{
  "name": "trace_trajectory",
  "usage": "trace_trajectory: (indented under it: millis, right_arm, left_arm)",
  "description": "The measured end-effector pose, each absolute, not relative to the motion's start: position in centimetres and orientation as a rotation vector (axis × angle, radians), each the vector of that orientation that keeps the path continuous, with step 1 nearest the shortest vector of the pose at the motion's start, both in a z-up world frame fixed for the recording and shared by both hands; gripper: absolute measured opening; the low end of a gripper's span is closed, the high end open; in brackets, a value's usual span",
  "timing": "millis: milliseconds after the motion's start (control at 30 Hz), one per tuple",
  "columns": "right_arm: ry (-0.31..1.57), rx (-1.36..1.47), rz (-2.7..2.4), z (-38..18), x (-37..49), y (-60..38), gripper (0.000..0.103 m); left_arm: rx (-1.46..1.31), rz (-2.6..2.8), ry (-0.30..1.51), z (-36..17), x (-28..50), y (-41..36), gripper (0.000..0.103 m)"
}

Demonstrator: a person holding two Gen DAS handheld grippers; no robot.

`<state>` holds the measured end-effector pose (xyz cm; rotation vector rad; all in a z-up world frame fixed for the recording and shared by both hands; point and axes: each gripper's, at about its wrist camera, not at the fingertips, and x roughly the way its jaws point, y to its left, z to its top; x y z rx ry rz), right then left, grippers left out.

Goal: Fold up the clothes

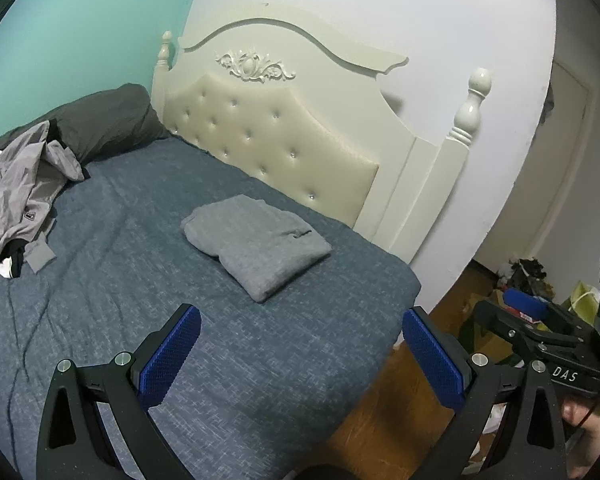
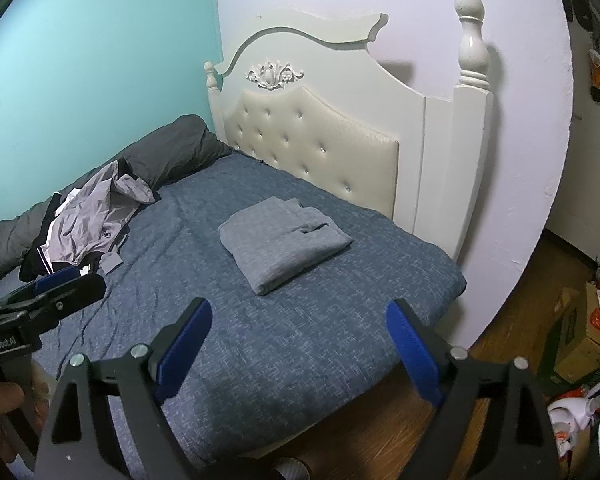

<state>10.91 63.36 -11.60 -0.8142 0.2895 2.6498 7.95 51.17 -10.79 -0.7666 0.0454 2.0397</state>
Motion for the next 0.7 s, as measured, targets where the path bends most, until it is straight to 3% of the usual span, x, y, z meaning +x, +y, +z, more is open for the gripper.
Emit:
trace_trajectory:
  millis: [700]
  right_arm:
    - [0.277, -0.804, 2.661, -11.5, 13.2, 61.6, 0.09]
  left_arm:
    - [-0.744, 2.06, 0.087, -10.5, 10.1, 49.7, 0.103]
